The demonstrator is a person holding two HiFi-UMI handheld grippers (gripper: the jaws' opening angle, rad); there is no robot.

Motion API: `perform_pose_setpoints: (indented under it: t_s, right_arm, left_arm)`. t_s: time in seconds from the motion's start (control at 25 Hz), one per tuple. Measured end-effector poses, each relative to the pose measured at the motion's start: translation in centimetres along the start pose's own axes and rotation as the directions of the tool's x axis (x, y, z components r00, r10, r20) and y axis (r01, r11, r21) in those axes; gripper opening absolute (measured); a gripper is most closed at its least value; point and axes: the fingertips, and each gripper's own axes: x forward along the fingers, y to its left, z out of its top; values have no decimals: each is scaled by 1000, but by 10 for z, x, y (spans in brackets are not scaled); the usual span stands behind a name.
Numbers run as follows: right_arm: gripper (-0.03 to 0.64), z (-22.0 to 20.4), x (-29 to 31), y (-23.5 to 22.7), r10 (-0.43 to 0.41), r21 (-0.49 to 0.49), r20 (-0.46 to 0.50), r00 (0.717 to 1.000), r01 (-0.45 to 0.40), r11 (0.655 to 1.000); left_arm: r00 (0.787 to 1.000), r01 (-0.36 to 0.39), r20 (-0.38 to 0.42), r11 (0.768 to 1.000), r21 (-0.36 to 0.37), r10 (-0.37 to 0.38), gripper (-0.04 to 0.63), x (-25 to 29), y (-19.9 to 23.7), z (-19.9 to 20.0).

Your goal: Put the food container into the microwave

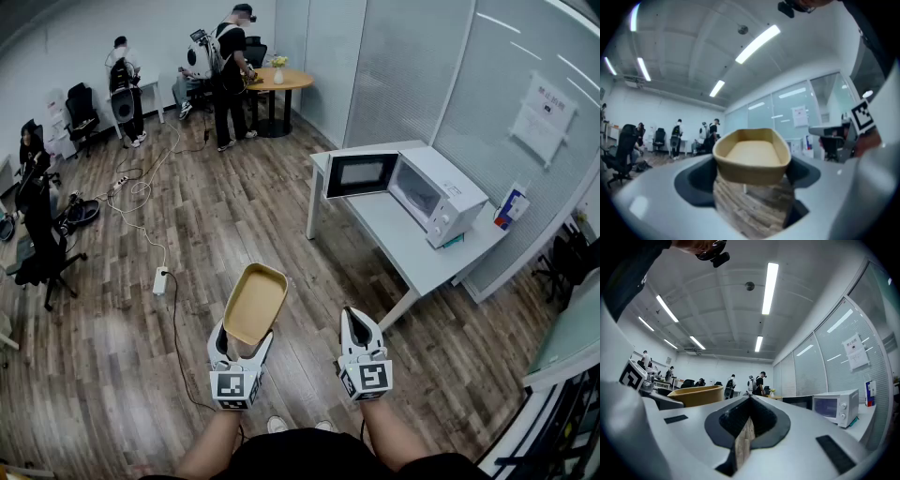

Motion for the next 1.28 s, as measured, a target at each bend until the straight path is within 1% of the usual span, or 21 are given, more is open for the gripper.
perform_pose_setpoints:
  t_s: [0.2,0.44,0.68,0.84,1.0,1.28]
  right_arm:
    - [6,-4,-1,7,1,6,-2,1000,-1,1000]
    - [6,2,0,17,2,-10,7,1000,-2,1000]
    - [6,-5,5,20,18,-20,-9,1000,-18,1000]
    - [6,-8,22,11,30,-11,-16,999,-31,999]
    - [6,-10,46,-5,39,-7,-2,999,-39,999]
    - [6,-5,92,-55,40,-11,32,999,-39,999]
  left_arm:
    - [1000,12,2,1000,0,-12,456,-5,0,0]
    - [999,40,9,999,11,-40,456,-7,-2,1]
    - [999,50,13,999,17,-50,457,0,0,3]
    - [998,57,13,998,17,-57,457,21,1,2]
    - [999,48,15,999,10,-48,457,51,1,2]
    - [997,70,15,997,44,-71,457,120,-17,12]
